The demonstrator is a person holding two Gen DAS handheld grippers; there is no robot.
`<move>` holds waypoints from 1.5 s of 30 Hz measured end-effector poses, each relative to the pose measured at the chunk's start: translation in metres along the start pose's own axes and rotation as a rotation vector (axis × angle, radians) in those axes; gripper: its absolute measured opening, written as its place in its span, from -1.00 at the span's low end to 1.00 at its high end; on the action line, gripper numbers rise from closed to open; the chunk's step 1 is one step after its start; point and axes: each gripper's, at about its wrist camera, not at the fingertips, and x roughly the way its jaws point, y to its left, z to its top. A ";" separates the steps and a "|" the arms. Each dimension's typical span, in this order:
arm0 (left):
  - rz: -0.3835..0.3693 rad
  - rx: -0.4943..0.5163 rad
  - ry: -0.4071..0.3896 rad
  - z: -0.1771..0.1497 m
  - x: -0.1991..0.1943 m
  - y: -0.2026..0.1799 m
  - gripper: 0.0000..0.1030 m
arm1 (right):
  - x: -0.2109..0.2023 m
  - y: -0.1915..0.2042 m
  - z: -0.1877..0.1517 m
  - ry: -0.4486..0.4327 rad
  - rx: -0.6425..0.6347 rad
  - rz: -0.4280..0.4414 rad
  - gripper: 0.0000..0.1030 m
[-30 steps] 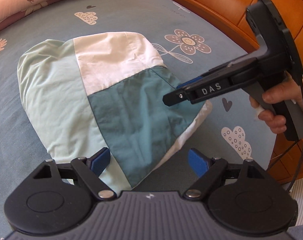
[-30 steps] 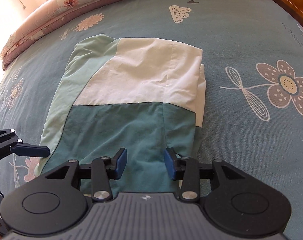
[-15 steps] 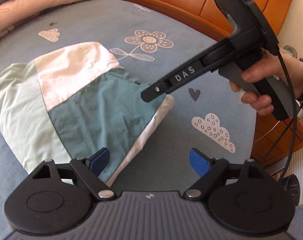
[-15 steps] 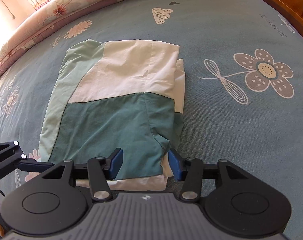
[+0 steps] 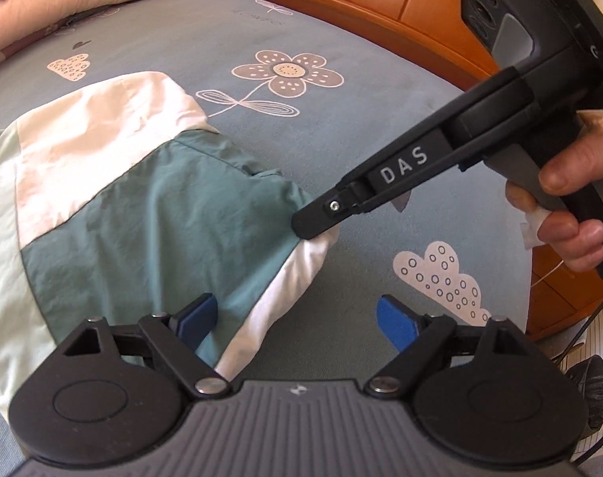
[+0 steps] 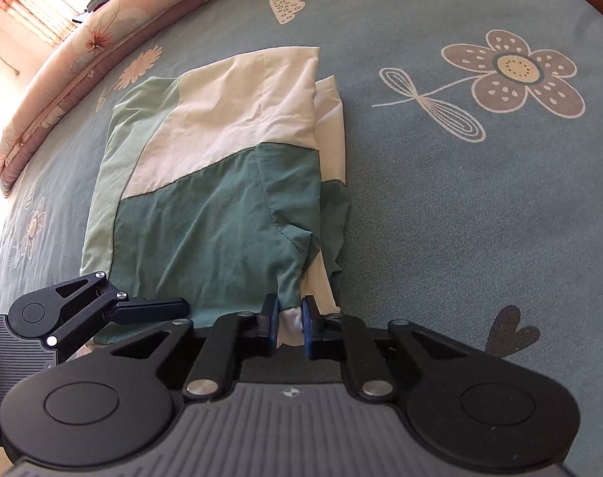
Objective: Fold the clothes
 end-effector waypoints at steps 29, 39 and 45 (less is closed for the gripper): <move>0.530 -0.393 -0.161 -0.124 -0.061 0.033 0.74 | 0.021 0.148 -0.007 0.061 -0.459 0.085 -0.23; 0.666 -0.442 -0.279 -0.149 -0.079 0.056 0.76 | 0.054 0.142 -0.011 0.098 -0.697 -0.160 -0.23; 0.638 -0.462 -0.285 -0.152 -0.079 0.055 0.77 | 0.025 0.155 -0.012 0.033 -0.748 -0.005 -0.24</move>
